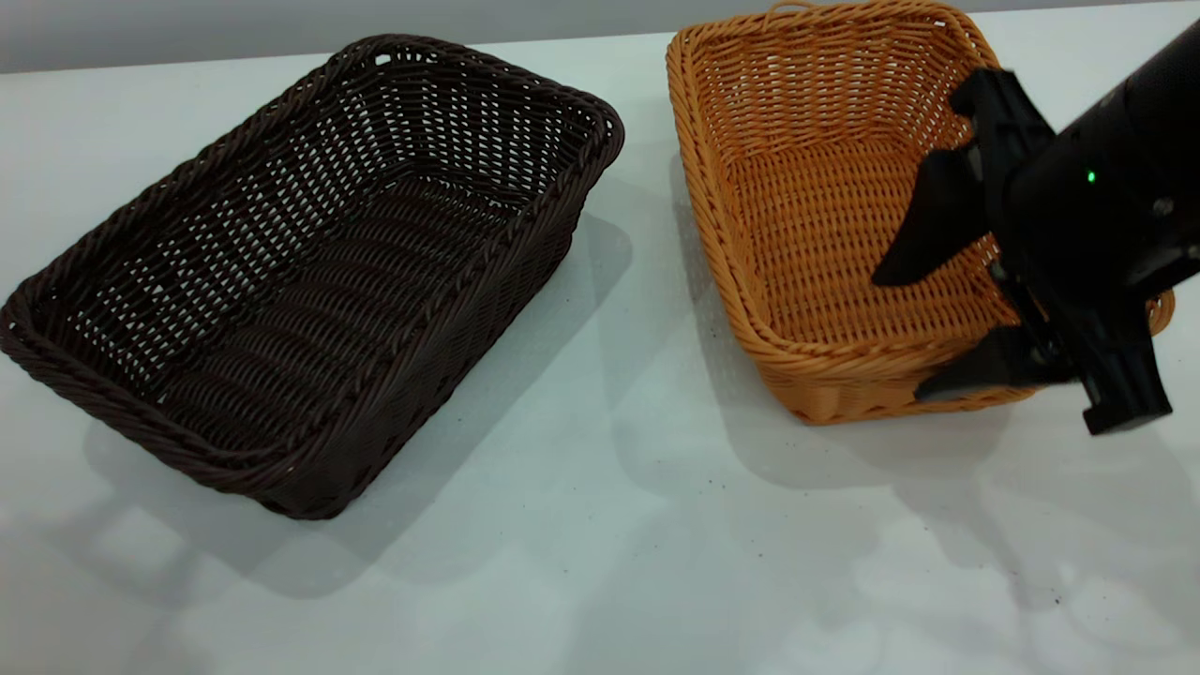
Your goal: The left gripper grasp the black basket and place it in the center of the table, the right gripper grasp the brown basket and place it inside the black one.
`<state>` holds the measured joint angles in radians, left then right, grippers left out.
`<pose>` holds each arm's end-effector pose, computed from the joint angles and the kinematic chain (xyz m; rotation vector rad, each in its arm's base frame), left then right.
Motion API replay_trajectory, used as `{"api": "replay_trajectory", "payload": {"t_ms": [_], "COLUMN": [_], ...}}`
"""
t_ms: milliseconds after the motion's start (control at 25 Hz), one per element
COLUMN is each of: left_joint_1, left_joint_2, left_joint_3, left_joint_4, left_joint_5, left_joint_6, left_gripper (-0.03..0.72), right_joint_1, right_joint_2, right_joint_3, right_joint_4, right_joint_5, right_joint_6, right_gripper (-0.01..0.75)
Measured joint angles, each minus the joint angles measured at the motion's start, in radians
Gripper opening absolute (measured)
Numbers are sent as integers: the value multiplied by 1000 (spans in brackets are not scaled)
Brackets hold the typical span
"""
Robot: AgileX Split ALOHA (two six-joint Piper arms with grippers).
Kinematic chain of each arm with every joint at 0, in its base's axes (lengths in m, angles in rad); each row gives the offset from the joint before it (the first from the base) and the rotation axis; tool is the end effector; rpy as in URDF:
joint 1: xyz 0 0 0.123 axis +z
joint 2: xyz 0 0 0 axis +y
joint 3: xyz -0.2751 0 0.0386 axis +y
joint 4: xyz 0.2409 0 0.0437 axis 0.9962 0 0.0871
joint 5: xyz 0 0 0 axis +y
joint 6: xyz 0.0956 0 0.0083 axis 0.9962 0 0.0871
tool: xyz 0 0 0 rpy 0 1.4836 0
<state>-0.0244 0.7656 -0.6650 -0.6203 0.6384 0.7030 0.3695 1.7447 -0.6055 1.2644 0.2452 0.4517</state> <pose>0.1480 -0.0369 0.3132 0.4222 2.0589 -0.2811 0.2401 0.1169 0.1024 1.8094 2.4180 0.7662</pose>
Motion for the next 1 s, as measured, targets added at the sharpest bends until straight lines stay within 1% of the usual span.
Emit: {"api": "replay_trajectory", "payload": {"t_ms": [120,280,520,720,1000], "left_joint_1": [0,0,0,0,0], "left_joint_2": [0,0,0,0,0], "left_joint_3": [0,0,0,0,0], "left_joint_4": [0,0,0,0,0], "left_joint_5": [0,0,0,0,1], "left_joint_6": [0,0,0,0,1], "left_gripper": [386,386,386,386,386], "right_joint_1": [0,0,0,0,0], "right_joint_2": [29,40,40,48,70], "right_joint_3": [0,0,0,0,0], "right_joint_4": [32,38,36,29,28], "right_joint_5": [-1,-43,-109,-109,-116], "right_joint_6": [-1,-3,-3,-3,-5], "right_gripper": [489,484,427,404,402]}}
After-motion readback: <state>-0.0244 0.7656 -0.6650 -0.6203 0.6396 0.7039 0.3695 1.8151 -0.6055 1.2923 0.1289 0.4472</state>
